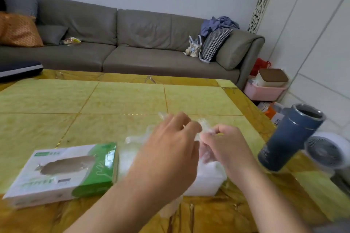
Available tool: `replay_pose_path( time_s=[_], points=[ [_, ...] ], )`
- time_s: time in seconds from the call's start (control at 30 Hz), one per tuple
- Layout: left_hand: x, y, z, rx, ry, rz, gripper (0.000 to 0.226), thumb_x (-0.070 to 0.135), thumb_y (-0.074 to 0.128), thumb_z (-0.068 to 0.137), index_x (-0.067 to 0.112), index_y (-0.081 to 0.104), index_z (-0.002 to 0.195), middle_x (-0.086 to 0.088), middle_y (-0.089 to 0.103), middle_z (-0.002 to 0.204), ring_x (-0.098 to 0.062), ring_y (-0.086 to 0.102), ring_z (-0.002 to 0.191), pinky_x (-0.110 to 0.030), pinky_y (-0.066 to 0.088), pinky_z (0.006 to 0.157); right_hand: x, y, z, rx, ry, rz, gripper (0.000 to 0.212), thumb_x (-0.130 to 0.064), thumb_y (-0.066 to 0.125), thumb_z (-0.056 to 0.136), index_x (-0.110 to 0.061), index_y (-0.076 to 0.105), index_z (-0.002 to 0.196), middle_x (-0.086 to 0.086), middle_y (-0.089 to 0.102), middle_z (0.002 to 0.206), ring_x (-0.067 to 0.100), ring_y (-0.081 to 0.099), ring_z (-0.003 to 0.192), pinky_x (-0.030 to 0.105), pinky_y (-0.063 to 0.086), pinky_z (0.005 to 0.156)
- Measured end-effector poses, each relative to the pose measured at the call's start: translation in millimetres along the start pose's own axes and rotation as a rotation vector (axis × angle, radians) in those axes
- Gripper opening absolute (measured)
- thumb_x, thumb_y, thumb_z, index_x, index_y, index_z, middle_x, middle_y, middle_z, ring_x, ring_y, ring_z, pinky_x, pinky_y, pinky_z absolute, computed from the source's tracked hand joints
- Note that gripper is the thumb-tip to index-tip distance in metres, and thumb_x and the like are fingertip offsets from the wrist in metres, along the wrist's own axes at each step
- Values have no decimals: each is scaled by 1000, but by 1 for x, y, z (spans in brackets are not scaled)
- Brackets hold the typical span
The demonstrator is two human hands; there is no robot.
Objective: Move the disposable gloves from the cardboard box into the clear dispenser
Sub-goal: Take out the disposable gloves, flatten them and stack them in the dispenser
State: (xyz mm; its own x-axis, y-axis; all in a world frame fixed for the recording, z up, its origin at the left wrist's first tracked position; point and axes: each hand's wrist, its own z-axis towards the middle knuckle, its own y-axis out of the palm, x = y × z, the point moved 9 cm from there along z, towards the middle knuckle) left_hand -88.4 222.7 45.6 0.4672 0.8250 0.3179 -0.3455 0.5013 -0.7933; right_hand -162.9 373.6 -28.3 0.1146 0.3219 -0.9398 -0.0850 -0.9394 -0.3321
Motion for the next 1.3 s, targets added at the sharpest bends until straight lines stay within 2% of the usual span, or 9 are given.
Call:
replay_pose_path(
  time_s=[0.17, 0.43, 0.67, 0.77, 0.87, 0.93, 1.0, 1.13, 1.3],
  points=[
    [-38, 87, -8, -492, -278, 104, 43, 37, 41, 108, 28, 37, 149, -2, 46, 138, -26, 46, 130, -37, 46, 95, 11, -3, 5, 21, -46, -405, 16, -12, 61, 93, -4, 59, 79, 5, 71, 62, 14, 64, 43, 28, 49, 46],
    [-63, 98, -5, -699, -257, 96, 72, 56, 67, 92, 52, 29, 153, 14, 53, 134, -13, 57, 118, -33, 51, 92, 1, -14, 3, 43, -88, -739, 25, -12, 64, 82, -17, 47, 65, 3, 51, 60, 24, 46, 49, 31, 35, 49],
    [-68, 111, 2, -796, -189, 167, 67, 59, 75, 82, 55, 41, 140, 16, 58, 111, -13, 62, 104, -35, 55, 88, -15, -8, -14, 7, -61, -1011, 17, -5, 66, 82, -12, 55, 94, 0, 57, 78, 20, 54, 61, 29, 40, 50],
    [-71, 119, 2, -819, -175, 172, 66, 57, 76, 83, 52, 42, 139, 16, 62, 110, -13, 64, 101, -38, 57, 88, -31, 4, -20, 43, -217, -1055, 55, -6, 73, 85, -12, 44, 131, 4, 60, 107, 24, 63, 91, 34, 56, 73],
    [-67, 120, 4, -812, -129, 167, 56, 54, 74, 85, 47, 47, 134, 13, 66, 110, -14, 62, 97, -38, 56, 86, -49, 35, -34, -79, -441, -992, 38, -3, 69, 84, -19, 48, 112, -2, 52, 111, 21, 52, 101, 32, 51, 81],
    [-63, 120, 5, -814, -93, 142, 44, 48, 70, 89, 38, 52, 129, 12, 67, 111, -15, 59, 97, -36, 54, 87, -39, 48, -34, -192, -410, -947, 15, -14, 64, 87, -17, 49, 86, -2, 52, 95, 19, 52, 83, 28, 44, 64],
    [-63, 121, 5, -810, -79, 107, 42, 44, 68, 91, 37, 53, 129, 16, 64, 102, -13, 56, 94, -33, 52, 85, -21, 53, -29, -264, -319, -967, 23, -22, 62, 89, -15, 48, 73, 1, 51, 84, 21, 51, 68, 28, 34, 51],
    [-75, 123, 0, -825, -125, 36, 61, 52, 71, 88, 46, 44, 143, 18, 61, 104, -10, 56, 94, -33, 53, 89, -6, 49, -20, -257, -235, -1049, 24, -39, 65, 93, -16, 58, 93, -2, 56, 89, 24, 58, 81, 32, 39, 60],
    [-75, 120, -1, -860, -113, 22, 63, 50, 74, 87, 46, 44, 143, 15, 66, 109, -6, 56, 84, -26, 50, 75, 5, 52, -11, -291, -130, -1158, 24, -29, 66, 88, -21, 58, 109, -3, 60, 95, 24, 55, 85, 32, 40, 62]
  ],
)
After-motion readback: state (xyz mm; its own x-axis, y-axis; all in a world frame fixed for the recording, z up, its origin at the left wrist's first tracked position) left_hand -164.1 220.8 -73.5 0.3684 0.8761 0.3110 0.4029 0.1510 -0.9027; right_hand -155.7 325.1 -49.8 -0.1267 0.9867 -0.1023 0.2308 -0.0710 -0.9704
